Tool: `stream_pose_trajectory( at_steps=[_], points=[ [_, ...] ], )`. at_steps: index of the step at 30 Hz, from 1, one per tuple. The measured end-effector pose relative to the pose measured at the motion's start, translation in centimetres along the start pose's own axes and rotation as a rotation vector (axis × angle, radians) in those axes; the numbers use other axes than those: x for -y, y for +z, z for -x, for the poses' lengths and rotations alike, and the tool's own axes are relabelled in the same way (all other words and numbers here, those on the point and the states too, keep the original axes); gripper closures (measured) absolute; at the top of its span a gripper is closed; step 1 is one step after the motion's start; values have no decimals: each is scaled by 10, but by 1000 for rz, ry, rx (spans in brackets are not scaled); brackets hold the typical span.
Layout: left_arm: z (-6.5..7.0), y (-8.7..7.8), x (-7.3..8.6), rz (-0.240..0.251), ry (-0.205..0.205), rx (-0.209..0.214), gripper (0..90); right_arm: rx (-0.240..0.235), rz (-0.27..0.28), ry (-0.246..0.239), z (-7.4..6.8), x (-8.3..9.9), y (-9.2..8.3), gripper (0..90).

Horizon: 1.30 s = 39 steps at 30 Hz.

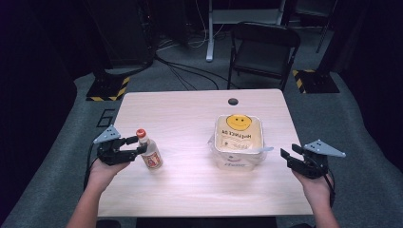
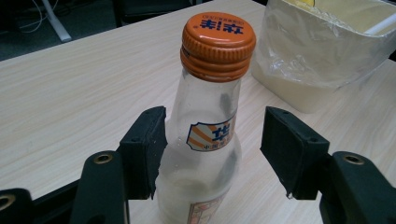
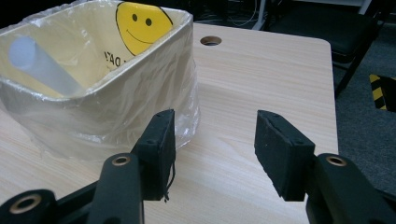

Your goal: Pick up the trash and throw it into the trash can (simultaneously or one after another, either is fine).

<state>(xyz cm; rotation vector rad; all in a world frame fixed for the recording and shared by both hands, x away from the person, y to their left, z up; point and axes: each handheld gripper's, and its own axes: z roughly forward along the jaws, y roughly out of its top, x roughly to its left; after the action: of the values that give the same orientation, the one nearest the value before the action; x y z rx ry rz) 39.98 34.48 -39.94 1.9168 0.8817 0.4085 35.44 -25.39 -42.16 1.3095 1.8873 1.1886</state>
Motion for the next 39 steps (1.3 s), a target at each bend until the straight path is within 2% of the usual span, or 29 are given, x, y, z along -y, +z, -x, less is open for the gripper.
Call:
stream_pose_trajectory(
  at_steps=[12,15,18,21,23,26,35,39],
  points=[
    [0,10,-2,4,0,-20,447,5,-5,11,2,5,2,474],
    [1,12,2,1,2,-33,410,3,-4,16,2,6,2,475],
    [2,15,8,6,-15,-18,311,5,-5,15,3,6,2,474],
    [3,19,16,-11,-2,-32,224,6,-4,16,3,7,2,475],
    [3,21,20,-16,-5,-37,199,6,-5,16,3,7,2,474],
    [2,23,25,-19,-13,-28,189,5,-4,18,3,6,3,474],
    [0,34,37,-27,-37,-46,178,5,-2,23,4,7,2,474],
    [0,39,41,-39,-26,-69,191,5,-2,23,5,7,2,474]
  ],
)
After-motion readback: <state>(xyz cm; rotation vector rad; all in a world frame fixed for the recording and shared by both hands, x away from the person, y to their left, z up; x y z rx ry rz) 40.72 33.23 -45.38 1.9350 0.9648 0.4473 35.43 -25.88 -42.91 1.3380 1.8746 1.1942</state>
